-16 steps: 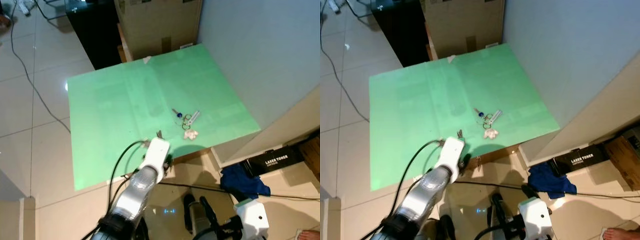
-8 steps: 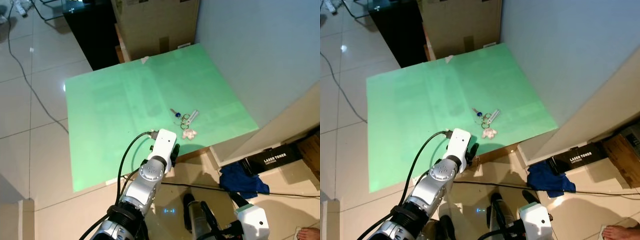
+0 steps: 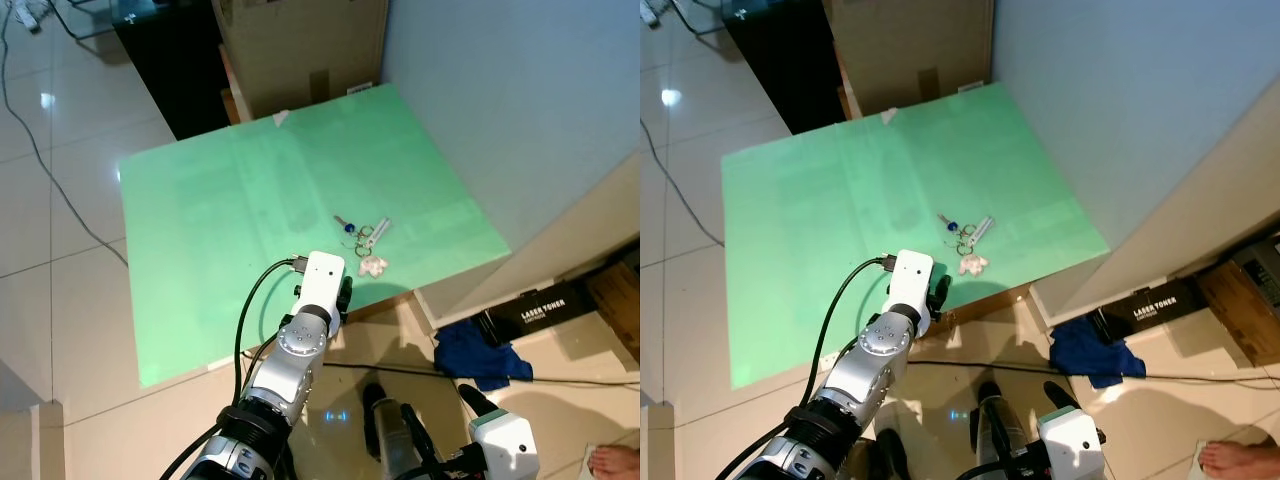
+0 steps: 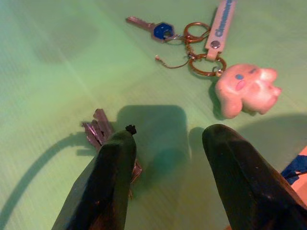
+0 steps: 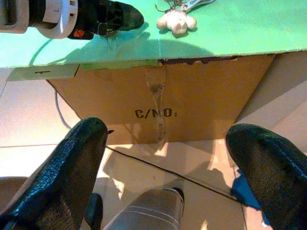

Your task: Hang keys on a hook

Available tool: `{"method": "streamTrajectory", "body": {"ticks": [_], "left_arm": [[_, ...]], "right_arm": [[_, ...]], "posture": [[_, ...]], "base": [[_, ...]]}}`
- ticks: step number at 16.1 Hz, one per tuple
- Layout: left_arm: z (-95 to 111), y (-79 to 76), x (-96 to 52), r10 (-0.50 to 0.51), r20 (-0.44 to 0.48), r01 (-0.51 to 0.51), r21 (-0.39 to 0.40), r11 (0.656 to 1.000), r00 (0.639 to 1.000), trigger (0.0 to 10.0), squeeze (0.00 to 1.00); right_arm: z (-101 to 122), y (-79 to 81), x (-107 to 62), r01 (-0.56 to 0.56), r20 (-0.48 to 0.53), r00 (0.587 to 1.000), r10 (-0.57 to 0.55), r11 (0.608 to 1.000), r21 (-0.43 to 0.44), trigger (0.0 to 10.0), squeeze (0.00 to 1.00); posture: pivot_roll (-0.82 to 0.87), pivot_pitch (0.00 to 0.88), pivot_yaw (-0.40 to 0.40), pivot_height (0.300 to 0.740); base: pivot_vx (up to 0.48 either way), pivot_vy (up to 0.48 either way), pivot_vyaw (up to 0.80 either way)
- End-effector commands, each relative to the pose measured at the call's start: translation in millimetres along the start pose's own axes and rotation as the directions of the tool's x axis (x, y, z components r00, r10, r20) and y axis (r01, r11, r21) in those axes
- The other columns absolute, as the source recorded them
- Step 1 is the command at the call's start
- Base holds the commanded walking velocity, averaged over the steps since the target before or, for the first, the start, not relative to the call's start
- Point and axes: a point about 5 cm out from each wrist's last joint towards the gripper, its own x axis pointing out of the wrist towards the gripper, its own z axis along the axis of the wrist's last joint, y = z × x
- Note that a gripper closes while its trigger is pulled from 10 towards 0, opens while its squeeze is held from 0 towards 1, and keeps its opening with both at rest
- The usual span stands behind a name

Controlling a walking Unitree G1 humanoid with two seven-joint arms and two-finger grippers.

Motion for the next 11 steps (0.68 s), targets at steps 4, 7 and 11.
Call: {"method": "streamTrajectory", "body": {"ticks": [4, 7, 11], "left_arm": [[-29, -13.2, -6.6, 0.038, -0.111, -0.046, -0.074, 0.996, 0.993, 7.1, 0.0], [-26, -0.9, -3.5, 0.095, -0.092, -0.102, -0.075, 0.992, 0.991, 6.5, 0.0], [-24, 4.3, -2.7, 0.12, -0.085, -0.127, -0.082, 0.988, 0.989, 6.4, 0.0]], "right_arm": [[0, 4.9, -4.8, 0.003, -0.002, 1.0, -0.003, 1.0, 0.013, 10.0, 0.0], [-2, 4.1, -7.2, 0.005, -0.005, 1.0, -0.005, 1.0, 0.014, 10.0, 0.0], [-6, 2.3, -8.9, 0.004, -0.016, 1.0, -0.004, 1.0, 0.014, 10.0, 0.0]], "posture": [[-0.33, 0.306, 0.076, 0.74], [-0.33, 0.309, 0.075, 0.74], [-0.32, 0.311, 0.074, 0.74]], "base": [[0.0, 0.0, 0.0], [0.0, 0.0, 0.0], [0.0, 0.0, 0.0]]}}
